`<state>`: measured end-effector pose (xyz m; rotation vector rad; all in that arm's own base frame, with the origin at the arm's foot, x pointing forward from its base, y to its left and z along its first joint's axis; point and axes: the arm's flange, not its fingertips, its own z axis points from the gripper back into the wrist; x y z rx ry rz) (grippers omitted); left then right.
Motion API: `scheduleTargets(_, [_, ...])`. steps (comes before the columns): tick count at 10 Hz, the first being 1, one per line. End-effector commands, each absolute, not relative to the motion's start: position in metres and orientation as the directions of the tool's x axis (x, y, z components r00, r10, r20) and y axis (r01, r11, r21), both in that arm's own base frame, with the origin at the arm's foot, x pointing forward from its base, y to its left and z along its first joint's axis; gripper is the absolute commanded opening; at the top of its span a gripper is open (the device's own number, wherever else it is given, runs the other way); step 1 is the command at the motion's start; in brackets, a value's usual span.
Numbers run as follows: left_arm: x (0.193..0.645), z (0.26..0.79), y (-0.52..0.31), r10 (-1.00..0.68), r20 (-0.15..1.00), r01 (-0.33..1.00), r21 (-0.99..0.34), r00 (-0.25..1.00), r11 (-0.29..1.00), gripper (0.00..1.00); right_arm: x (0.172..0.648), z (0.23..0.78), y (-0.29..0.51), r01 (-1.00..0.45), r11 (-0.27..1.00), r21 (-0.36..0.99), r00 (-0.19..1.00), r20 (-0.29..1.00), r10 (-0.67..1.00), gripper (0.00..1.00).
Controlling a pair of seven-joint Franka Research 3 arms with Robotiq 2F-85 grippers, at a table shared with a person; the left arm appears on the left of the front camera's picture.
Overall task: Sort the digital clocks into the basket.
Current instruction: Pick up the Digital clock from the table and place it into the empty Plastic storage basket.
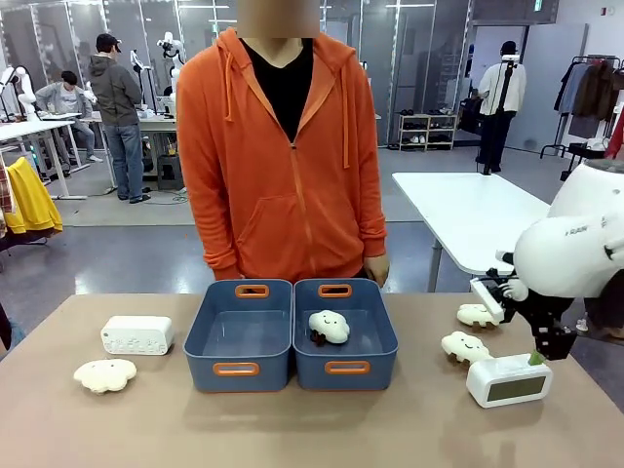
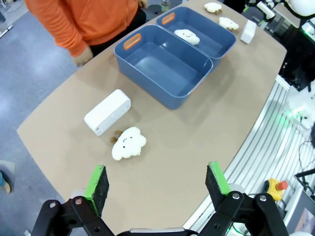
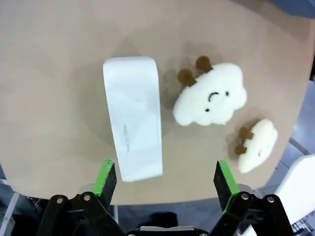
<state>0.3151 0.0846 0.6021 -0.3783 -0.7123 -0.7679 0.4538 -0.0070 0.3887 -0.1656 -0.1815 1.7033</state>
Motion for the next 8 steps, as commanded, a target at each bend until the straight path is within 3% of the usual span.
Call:
scheduleTargets(1, [0.315,0.604,0.086,-0.503,0.714,0.759,-0.062,0.487,0.648,1.00,0.463,0.378,-0.006,-0.979,-0.123,-0.163,-0.134,0.055,0.990,1.00])
scheduleTargets(7, [0.315,0.604,0.086,-0.503,0.714,0.759,-0.062,0.487,0.648,1.00,0.462,0.324,0.002,-0.994,-0.094,-0.053,-0.097,0.053,0.994,1.00])
scheduleTargets(8, [0.315,0.604,0.086,-0.503,0.714,0.759,-0.062,0.487,0.648,1.00,0.459,0.325,0.002,-0.994,-0.092,-0.056,-0.096,0.071,0.993,0.70])
